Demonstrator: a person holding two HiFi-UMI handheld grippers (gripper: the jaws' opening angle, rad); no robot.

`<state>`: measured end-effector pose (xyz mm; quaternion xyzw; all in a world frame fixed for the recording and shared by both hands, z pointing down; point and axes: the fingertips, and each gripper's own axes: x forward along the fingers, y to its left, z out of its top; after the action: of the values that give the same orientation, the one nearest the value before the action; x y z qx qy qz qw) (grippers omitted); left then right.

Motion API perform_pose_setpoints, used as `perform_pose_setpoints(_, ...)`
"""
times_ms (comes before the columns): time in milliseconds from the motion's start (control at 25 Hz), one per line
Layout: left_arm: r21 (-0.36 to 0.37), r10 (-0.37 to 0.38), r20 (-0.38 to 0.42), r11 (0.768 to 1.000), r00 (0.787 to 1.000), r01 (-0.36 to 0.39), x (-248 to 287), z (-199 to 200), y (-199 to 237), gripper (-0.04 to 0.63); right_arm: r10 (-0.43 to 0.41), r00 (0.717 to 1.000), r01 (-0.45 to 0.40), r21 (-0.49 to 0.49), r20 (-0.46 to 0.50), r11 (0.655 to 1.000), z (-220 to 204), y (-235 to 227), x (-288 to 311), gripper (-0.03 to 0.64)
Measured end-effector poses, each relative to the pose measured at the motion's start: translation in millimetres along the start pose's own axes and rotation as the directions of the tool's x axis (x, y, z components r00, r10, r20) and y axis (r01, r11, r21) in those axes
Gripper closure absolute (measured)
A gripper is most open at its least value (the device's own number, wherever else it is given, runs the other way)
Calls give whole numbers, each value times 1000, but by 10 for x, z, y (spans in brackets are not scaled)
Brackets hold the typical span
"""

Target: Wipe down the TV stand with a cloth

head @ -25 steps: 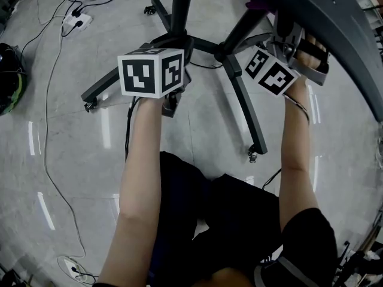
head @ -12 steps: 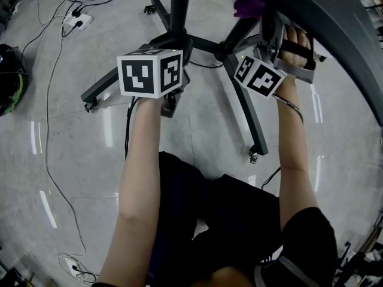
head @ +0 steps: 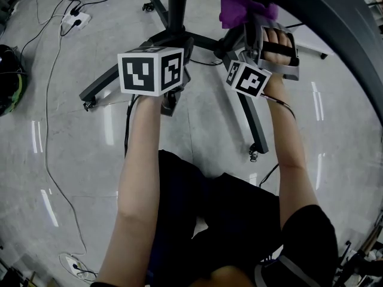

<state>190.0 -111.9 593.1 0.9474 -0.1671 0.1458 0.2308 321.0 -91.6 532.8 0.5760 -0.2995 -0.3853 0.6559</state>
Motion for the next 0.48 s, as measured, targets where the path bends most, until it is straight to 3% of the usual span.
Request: perform_pose_setpoints(480,-2,3,-15,1000,1000,-3,47,-54,21,588,89,996,-89,-21,31,996,124,485,25,511)
